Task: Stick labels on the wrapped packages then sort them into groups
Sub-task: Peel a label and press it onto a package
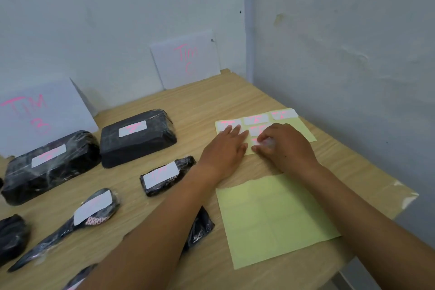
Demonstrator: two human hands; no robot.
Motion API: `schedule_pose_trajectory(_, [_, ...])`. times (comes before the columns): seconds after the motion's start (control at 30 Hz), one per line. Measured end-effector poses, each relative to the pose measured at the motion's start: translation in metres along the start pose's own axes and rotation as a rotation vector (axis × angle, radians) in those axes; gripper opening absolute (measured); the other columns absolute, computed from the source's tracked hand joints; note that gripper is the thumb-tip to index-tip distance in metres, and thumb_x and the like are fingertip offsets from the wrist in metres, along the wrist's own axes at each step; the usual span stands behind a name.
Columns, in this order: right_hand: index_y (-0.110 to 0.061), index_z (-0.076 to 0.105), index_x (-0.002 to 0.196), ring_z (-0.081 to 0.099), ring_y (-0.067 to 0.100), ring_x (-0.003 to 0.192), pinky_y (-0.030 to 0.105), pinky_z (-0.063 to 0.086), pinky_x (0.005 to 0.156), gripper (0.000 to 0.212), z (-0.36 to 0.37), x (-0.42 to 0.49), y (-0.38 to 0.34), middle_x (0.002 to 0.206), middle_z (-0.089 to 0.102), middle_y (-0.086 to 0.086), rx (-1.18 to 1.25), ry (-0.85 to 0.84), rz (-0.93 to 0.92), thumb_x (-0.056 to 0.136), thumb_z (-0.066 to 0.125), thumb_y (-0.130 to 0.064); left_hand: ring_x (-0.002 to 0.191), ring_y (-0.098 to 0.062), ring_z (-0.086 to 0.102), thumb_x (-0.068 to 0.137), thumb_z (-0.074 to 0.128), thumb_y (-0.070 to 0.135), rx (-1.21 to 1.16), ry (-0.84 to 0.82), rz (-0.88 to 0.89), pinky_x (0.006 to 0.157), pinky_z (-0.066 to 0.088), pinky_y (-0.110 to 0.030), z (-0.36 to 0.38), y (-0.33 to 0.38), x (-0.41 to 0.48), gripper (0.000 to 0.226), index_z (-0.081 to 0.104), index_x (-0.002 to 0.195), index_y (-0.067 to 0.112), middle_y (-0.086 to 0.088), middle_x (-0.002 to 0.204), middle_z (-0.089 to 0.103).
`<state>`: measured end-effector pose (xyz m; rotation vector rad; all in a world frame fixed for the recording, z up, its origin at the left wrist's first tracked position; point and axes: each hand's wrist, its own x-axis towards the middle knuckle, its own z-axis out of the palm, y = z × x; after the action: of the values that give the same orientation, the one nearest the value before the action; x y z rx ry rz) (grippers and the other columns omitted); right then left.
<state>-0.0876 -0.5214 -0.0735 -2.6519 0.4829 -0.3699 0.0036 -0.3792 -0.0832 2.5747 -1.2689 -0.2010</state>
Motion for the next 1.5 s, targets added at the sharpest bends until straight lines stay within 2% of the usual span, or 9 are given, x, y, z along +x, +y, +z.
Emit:
schedule_pose_trajectory(0.13, [-0.026,0.071,0.096,0.053,0.016,0.103,0.029,0.04,0.076,0.02,0.004,-0.003,0.0,0.111,0.064,-0.011,-0.023,0.062,-0.018,0.088,0.062,-0.041,0.147,-0.023,0.004,0.103,0.026,0.026,0.009,-0.001,0.013,0.118,0.007,-0.033,0.003,0.0,0.001,0.047,0.022,0.15,0.022,-0.006,0.159,0.011])
schedule_pose_trajectory(0.37, [-0.022,0.067,0.1,0.055,0.021,0.097,0.033,0.042,0.074,0.028,0.012,-0.005,-0.007,0.107,0.062,-0.006,-0.232,0.08,-0.061,0.096,0.044,-0.036,0.146,-0.028,0.003,0.103,0.025,0.023,0.057,0.007,0.001,0.117,0.007,-0.038,0.006,0.003,0.002,0.047,0.02,0.15,0.025,-0.009,0.159,0.011])
schedule_pose_trajectory(0.57, [-0.019,0.066,0.091,0.059,0.02,0.087,0.032,0.042,0.069,0.026,0.014,-0.006,-0.007,0.094,0.065,-0.003,-0.17,0.148,0.001,0.095,0.047,-0.035,0.147,-0.026,0.001,0.103,0.024,0.034,0.006,0.018,-0.024,0.118,0.003,-0.037,0.009,0.004,0.002,0.047,0.022,0.15,0.027,-0.007,0.159,0.009])
schedule_pose_trajectory(0.8, [-0.016,0.064,0.082,0.062,0.017,0.082,0.034,0.045,0.078,0.021,0.008,-0.006,0.0,0.086,0.067,-0.004,0.197,0.234,0.133,0.092,0.055,-0.032,0.147,-0.022,-0.004,0.103,0.026,0.037,-0.012,-0.035,-0.032,0.119,0.0,-0.036,0.007,0.0,0.006,0.049,0.017,0.15,0.03,-0.004,0.16,0.004])
schedule_pose_trajectory(0.97, [-0.013,0.063,0.082,0.065,0.011,0.074,0.023,0.043,0.068,0.017,0.003,-0.008,0.005,0.076,0.066,-0.007,0.546,0.333,0.23,0.092,0.057,-0.026,0.147,-0.021,-0.007,0.103,0.025,0.038,-0.024,-0.057,-0.034,0.119,-0.002,-0.035,0.007,-0.001,0.006,0.049,0.015,0.15,0.031,-0.004,0.16,0.001])
schedule_pose_trajectory(1.07, [-0.021,0.059,0.078,0.068,0.014,0.071,0.031,0.052,0.074,0.015,0.003,-0.008,0.005,0.072,0.064,-0.011,0.68,0.378,0.259,0.093,0.056,-0.024,0.147,-0.022,-0.007,0.103,0.024,0.037,-0.018,-0.064,-0.032,0.119,-0.001,-0.036,0.007,-0.001,0.006,0.05,0.014,0.151,0.03,-0.004,0.16,0.001])
schedule_pose_trajectory(1.2, [-0.024,0.055,0.077,0.07,0.02,0.07,0.035,0.054,0.073,0.017,0.001,-0.007,0.006,0.079,0.063,-0.008,0.768,0.433,0.302,0.094,0.053,-0.023,0.147,-0.022,-0.007,0.103,0.024,0.037,-0.015,-0.069,-0.032,0.119,-0.001,-0.036,0.007,-0.001,0.006,0.05,0.013,0.151,0.029,-0.004,0.16,0.0])
schedule_pose_trajectory(1.37, [-0.008,0.054,0.093,0.064,-0.003,0.062,0.032,0.059,0.065,0.013,-0.002,-0.007,0.008,0.09,0.06,-0.003,0.891,0.579,0.334,0.097,0.05,-0.02,0.147,-0.021,-0.008,0.103,0.025,0.038,-0.008,-0.077,-0.04,0.119,-0.002,-0.036,0.006,-0.001,0.006,0.052,0.011,0.151,0.027,-0.003,0.16,0.0])
schedule_pose_trajectory(1.5, [-0.015,0.051,0.088,0.065,0.003,0.069,0.034,0.059,0.065,0.012,-0.004,-0.007,0.008,0.1,0.06,0.011,0.935,0.684,0.315,0.098,0.048,-0.02,0.147,-0.021,-0.007,0.103,0.025,0.037,-0.011,-0.073,-0.04,0.119,-0.002,-0.036,0.005,0.0,0.005,0.052,0.011,0.151,0.026,-0.004,0.16,0.0])
